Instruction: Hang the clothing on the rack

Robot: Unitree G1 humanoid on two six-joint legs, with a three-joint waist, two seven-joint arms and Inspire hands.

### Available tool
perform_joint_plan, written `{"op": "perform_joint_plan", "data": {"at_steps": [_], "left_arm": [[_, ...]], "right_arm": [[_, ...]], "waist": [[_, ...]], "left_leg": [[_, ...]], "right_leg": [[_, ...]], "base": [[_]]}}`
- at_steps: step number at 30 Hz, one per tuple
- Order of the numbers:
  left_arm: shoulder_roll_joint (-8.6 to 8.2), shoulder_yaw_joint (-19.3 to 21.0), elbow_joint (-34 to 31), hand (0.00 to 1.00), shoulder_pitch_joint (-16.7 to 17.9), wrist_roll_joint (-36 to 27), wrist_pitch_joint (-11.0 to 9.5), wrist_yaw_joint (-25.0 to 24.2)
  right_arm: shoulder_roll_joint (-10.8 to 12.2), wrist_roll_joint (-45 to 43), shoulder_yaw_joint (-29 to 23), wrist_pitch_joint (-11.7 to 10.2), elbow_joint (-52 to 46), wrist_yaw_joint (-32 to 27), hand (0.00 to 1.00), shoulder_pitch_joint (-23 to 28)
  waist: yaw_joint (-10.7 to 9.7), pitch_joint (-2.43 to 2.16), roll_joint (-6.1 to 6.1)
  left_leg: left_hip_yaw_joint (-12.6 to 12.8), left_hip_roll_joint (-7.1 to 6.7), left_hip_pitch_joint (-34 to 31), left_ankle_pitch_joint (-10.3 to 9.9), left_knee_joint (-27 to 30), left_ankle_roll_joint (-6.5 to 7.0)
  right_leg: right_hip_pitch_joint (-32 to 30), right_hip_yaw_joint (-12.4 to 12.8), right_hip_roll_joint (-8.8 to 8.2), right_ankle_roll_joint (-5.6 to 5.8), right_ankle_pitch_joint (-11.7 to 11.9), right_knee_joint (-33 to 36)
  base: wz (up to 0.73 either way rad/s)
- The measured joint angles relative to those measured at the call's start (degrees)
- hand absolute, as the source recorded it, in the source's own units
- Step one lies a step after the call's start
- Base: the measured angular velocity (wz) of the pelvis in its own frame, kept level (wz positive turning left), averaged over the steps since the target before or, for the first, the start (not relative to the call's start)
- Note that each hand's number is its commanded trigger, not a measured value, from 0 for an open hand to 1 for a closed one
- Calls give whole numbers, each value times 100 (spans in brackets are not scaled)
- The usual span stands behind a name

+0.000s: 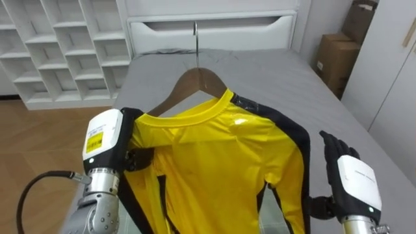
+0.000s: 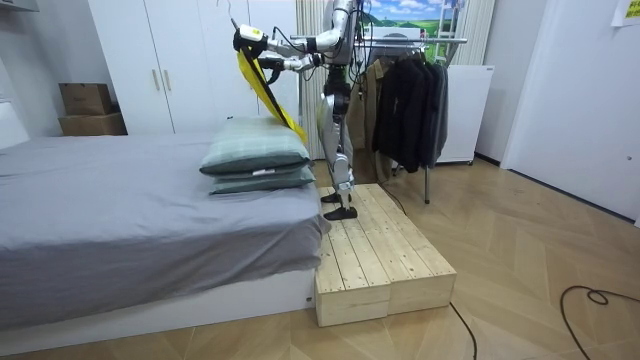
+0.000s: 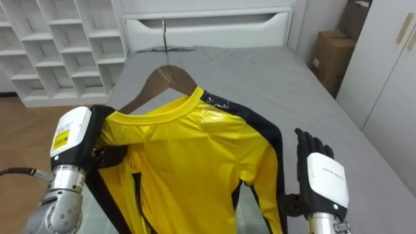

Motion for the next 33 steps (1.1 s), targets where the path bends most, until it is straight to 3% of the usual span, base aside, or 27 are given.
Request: {"op": "perform_joint_plan", "data": {"at_steps": [7, 12, 19, 26, 33], "left_arm": [[-8, 0, -1, 100, 2, 49, 65, -8], [-10, 6, -10, 100, 2, 58, 225, -82], [-10, 6, -24, 100, 2, 47, 245, -182], [-11, 3, -21, 100, 2, 53, 260, -266], [-11, 3, -58, 100, 26, 79, 269, -482]], "right_arm": [[1, -1, 39, 16, -185, 38, 0, -114], [1, -64, 32, 126, -431, 64, 0, -205], [0, -180, 45, 126, -436, 61, 0, -484], [2, -177, 53, 125, -438, 55, 0, -581], [-15, -231, 49, 130, -981, 55, 0, -588]], "waist": [[24, 7, 36], [19, 7, 35], [23, 11, 26], [26, 82, -83], [41, 79, -93]], "left_leg": [[1, -1, -17, 0, -9, 0], [10, 2, -105, 0, -8, 0], [14, 2, -72, 1, -8, 0], [14, 3, -57, 1, -12, 0], [4, -3, -106, 1, -9, 0]], "right_leg": [[-19, 0, -4, 0, 0, 12], [-133, 12, -3, 0, 0, 63], [-127, 43, -4, 0, 0, 62], [-90, 41, -3, 1, 0, 55], [-131, 6, -6, 1, -1, 65]], "base": [[0], [0], [0], [0], [0]]}}
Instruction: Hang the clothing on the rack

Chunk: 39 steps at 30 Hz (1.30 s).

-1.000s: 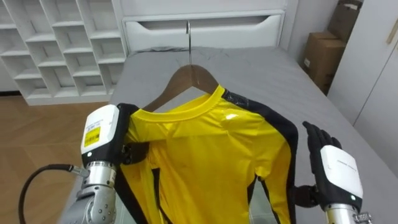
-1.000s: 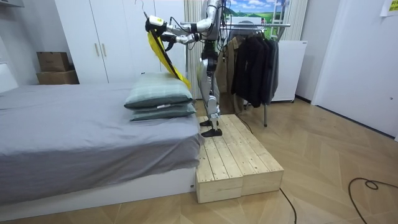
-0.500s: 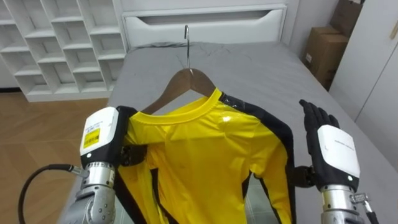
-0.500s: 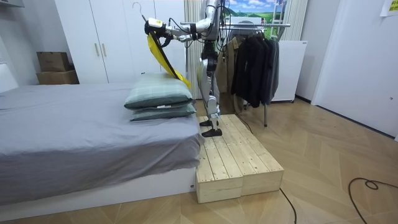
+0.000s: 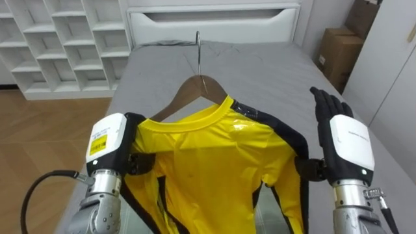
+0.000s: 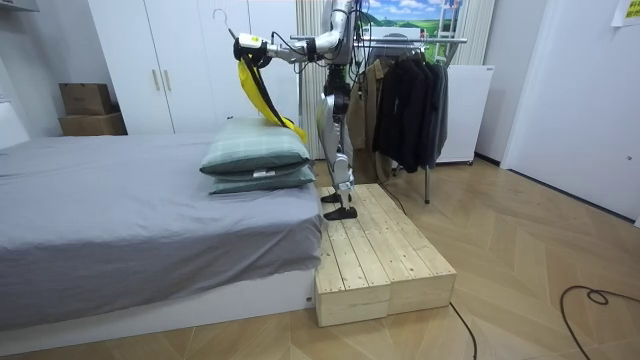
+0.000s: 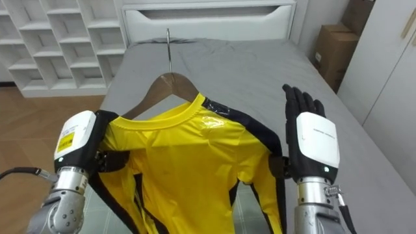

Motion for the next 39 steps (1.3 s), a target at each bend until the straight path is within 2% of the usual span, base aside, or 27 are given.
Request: {"op": "perform_joint_plan", "data": {"at_steps": [9, 27, 39], "left_arm": [[-6, 0, -223, 100, 78, 13, 8, -148], [-31, 0, -226, 100, 80, 5, 10, -203], [-139, 0, -252, 100, 79, -28, 9, -194]], "right_arm": [[-23, -1, 0, 0, -73, -2, 0, -22], [-60, 6, 26, 0, -72, -88, 0, -23], [-56, 186, 259, -14, -72, -282, 0, -23]], "waist": [[-2, -26, -39], [14, -27, -42], [183, -31, -47]], "left_leg": [[-3, 1, 21, 0, 8, 0], [-35, 0, -14, 0, 19, 0], [-128, -2, -91, 1, 84, 0]], "right_leg": [[-1, 39, 1, 0, 0, -2], [7, -14, 1, 0, 0, 2], [-38, -83, 0, 0, 0, -1]], "base": [[0], [0], [3]]}}
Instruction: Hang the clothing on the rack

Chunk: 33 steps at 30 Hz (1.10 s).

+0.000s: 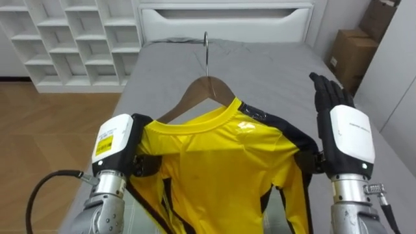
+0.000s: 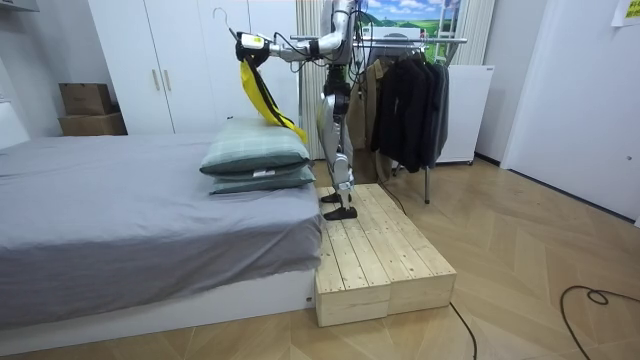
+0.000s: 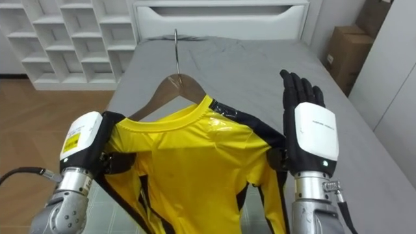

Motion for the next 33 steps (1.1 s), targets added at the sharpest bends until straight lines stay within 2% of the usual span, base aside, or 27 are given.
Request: {"op": "perform_joint_plan", "data": {"at_steps": [12, 26, 33], "left_arm": [[-70, -34, -72, 100, 0, 8, 8, 157], [-82, -77, -162, 100, 11, 10, 28, 230], [-168, -107, -183, 100, 11, 330, 136, 183]], "right_arm": [[2, 139, 389, 5, 4, -176, 0, -118], [5, 152, 570, 14, 80, -183, 0, -198], [65, 399, 578, 43, 372, -184, 0, -343]], "waist": [[32, 4, 22], [101, 12, 40], [106, 14, 35]], "left_leg": [[3, -3, -25, 0, 9, 0], [0, -5, -20, 0, 8, 0], [-8, -4, -42, 0, 0, 0]], "right_leg": [[-17, -18, 0, -2, 1, -1], [-1, -16, -4, -1, 1, -12], [-2, -9, -1, -1, 1, -8]], "base": [[0], [0], [0]]}}
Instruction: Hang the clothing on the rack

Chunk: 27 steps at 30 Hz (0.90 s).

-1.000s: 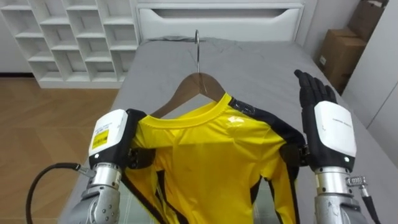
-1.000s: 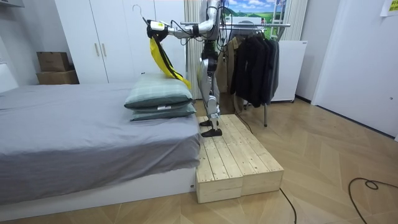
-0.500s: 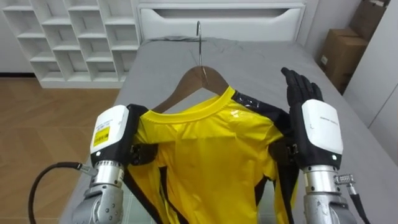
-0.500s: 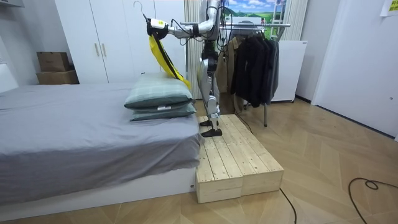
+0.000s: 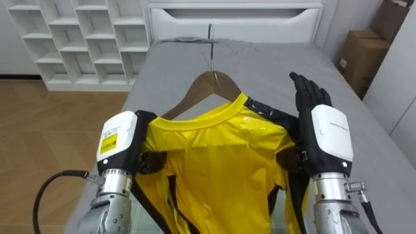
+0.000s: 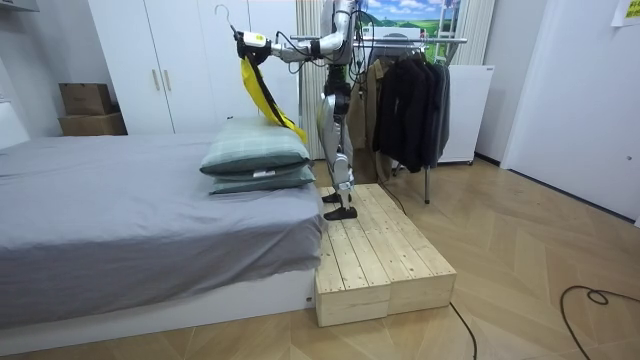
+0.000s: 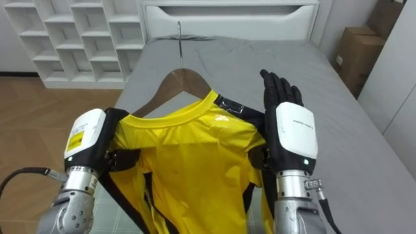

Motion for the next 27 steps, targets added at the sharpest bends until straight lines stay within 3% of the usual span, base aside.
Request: {"op": "perform_joint_plan", "data": {"at_steps": [10, 27], "left_arm": [[-31, 5, -189, 100, 0, 339, 12, -131], [-313, 59, -428, 100, -1, 798, 105, -481]], "right_arm": [[71, 122, 38, 32, 167, 22, 0, -76], [304, 38, 50, 108, 167, 206, 0, -151]], "waist": [[16, 20, -33], [22, 30, -86]], "left_leg": [[0, -4, 17, 0, -3, 0], [10, -1, 32, 0, -11, 0]], "right_leg": [[-5, -2, -3, 0, 0, -4], [3, -20, -4, 0, 0, -8]], "base": [[0], [0]]}}
